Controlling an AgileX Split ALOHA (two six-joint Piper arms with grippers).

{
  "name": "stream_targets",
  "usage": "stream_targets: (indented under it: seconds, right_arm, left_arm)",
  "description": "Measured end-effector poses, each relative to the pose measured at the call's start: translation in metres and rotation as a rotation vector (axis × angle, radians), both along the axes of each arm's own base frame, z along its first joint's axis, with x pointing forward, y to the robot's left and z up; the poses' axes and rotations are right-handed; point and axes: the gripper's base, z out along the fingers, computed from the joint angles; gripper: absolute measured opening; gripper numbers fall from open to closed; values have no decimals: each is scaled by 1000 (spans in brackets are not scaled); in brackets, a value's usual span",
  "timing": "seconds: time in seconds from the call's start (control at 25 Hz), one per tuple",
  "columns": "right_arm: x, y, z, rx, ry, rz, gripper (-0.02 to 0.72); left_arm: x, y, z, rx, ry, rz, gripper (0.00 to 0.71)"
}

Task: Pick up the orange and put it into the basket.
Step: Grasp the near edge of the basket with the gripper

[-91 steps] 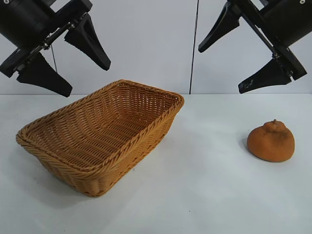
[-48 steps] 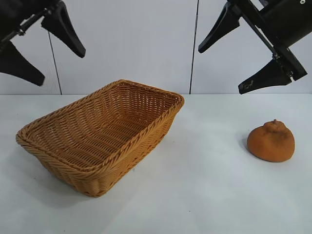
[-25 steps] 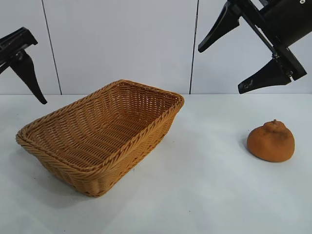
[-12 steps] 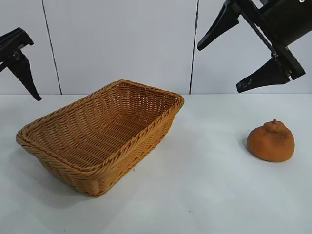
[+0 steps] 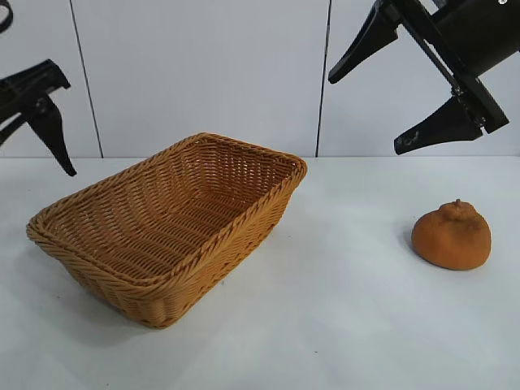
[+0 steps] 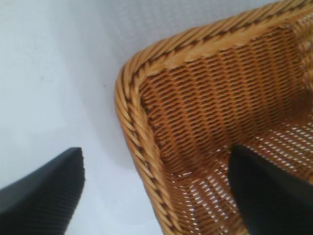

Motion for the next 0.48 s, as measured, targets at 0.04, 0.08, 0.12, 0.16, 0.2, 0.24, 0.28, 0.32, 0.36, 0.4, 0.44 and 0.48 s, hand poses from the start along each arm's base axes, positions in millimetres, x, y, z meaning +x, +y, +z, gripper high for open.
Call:
stream_targets:
  seconds: [0.04, 0.08, 0.12, 0.16, 0.2, 0.24, 0.28, 0.32, 0.36, 0.4, 0.44, 0.48]
  right_arm:
    - [0, 0, 0, 0, 0, 0, 694]
    - [0, 0, 0, 0, 1, 0, 694]
    - [0, 0, 0, 0, 1, 0, 694]
    - [0, 0, 0, 0, 1, 0, 694]
    - [0, 0, 0, 0, 0, 0, 694]
    - [0, 0, 0, 0, 0, 0, 694]
    - [0, 0, 0, 0, 0, 0, 694]
    - [0, 0, 0, 0, 0, 0, 694]
    - [0, 0, 0, 0, 0, 0, 694]
    - [0, 0, 0, 0, 0, 0, 694]
    - [0, 0, 0, 0, 0, 0, 694]
    - [0, 0, 0, 0, 0, 0, 694]
  left_arm:
    - [2, -2, -1, 5, 19, -10, 568]
    - [3, -5, -1, 4, 24, -15, 564]
    - [3, -8, 0, -3, 27, -5, 562]
    - [3, -9, 1, -14, 34, 19, 560]
    - [3, -10, 1, -25, 39, 44, 559]
    - [2, -11, 0, -36, 46, 73, 558]
    - [1, -11, -3, -51, 54, 115, 557]
    - [0, -10, -5, -58, 61, 143, 558]
    - [-2, -10, -8, -68, 65, 176, 557]
    - [-3, -9, -12, -74, 72, 199, 557]
    - [-6, -8, -16, -77, 79, 220, 557]
    - [-8, -8, -20, -79, 88, 233, 557]
